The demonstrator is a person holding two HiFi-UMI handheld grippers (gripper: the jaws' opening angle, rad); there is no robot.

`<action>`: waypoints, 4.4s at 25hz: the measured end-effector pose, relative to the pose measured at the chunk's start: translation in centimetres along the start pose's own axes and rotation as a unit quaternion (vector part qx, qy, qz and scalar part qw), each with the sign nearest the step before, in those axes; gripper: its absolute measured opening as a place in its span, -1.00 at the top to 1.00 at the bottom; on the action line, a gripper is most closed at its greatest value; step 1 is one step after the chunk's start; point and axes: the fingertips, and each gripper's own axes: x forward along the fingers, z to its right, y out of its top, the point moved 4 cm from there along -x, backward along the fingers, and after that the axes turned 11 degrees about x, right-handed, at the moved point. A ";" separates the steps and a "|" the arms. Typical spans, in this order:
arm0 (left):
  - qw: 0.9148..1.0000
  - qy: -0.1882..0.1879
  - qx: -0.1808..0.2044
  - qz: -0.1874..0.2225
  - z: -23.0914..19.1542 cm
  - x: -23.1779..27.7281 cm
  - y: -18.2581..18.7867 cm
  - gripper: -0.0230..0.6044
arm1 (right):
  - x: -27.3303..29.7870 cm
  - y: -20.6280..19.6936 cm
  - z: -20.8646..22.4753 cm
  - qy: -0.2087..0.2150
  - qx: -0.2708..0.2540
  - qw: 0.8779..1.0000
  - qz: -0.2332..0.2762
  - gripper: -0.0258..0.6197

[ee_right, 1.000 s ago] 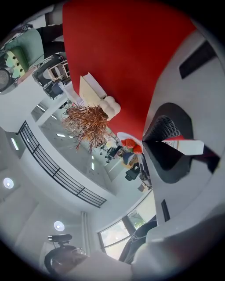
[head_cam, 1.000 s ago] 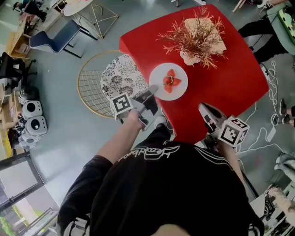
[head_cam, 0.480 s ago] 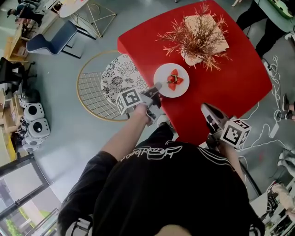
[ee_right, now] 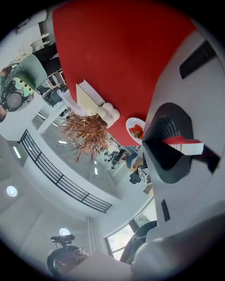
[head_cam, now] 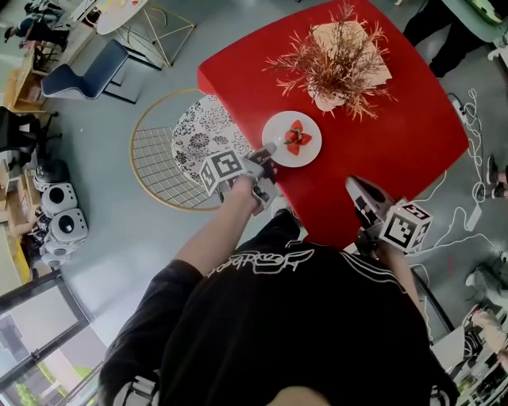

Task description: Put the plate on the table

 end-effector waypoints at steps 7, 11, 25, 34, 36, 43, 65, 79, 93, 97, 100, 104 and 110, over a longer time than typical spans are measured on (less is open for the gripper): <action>1.000 0.009 -0.007 -0.005 -0.1 0.0 0.0 0.87 | -0.3 -0.2 -0.4 0.007 -0.005 1.000 0.003 0.90; 1.000 0.010 -0.023 -0.004 -0.1 0.0 0.0 0.87 | -0.7 0.0 -0.3 0.005 -0.006 1.000 0.008 0.90; 0.999 0.007 -0.046 -0.017 0.6 0.0 -0.1 0.53 | -1.2 -0.8 0.0 0.010 0.004 1.000 0.007 0.90; 0.998 0.020 -0.042 -0.046 1.3 -0.3 -1.1 0.28 | -1.2 -1.2 -0.3 0.022 0.001 1.000 0.001 0.90; 0.998 -0.003 -0.039 -0.054 1.9 -0.2 -1.7 0.21 | -1.4 -1.3 -0.3 0.025 0.000 1.000 0.001 0.90; 0.991 -0.025 0.094 -0.096 3.2 -0.2 -3.3 0.13 | -2.5 -1.8 0.1 0.024 0.008 1.000 -0.001 0.90; 0.806 0.111 0.537 -0.222 2.6 -1.6 -8.1 0.08 | -5.6 -3.5 1.1 0.024 0.008 1.000 -0.008 0.90; 0.846 0.055 0.509 -0.150 8.2 -6.9 -10.9 0.09 | -9.0 -4.0 -2.6 0.070 -0.063 0.996 0.000 0.90; 0.887 -0.173 0.428 0.010 23.9 -20.3 -21.0 0.90 | -15.8 -6.5 -11.4 0.169 -0.189 0.967 -0.009 0.90; 0.854 -0.163 0.494 0.031 25.2 -22.5 -23.4 0.90 | -17.5 -8.1 -13.0 0.187 -0.217 0.958 -0.016 0.90; 0.832 -0.141 0.537 0.021 25.0 -22.7 -24.8 0.90 | -18.1 -9.0 -13.3 0.181 -0.241 0.953 -0.018 0.90; 0.830 -0.141 0.540 0.011 24.8 -23.0 -25.9 0.90 | -18.6 -10.4 -13.7 0.183 -0.244 0.952 -0.028 0.90; 0.835 -0.139 0.533 0.018 23.9 -25.4 -26.2 0.90 | -18.5 -13.5 -15.1 0.179 -0.246 0.952 -0.039 0.90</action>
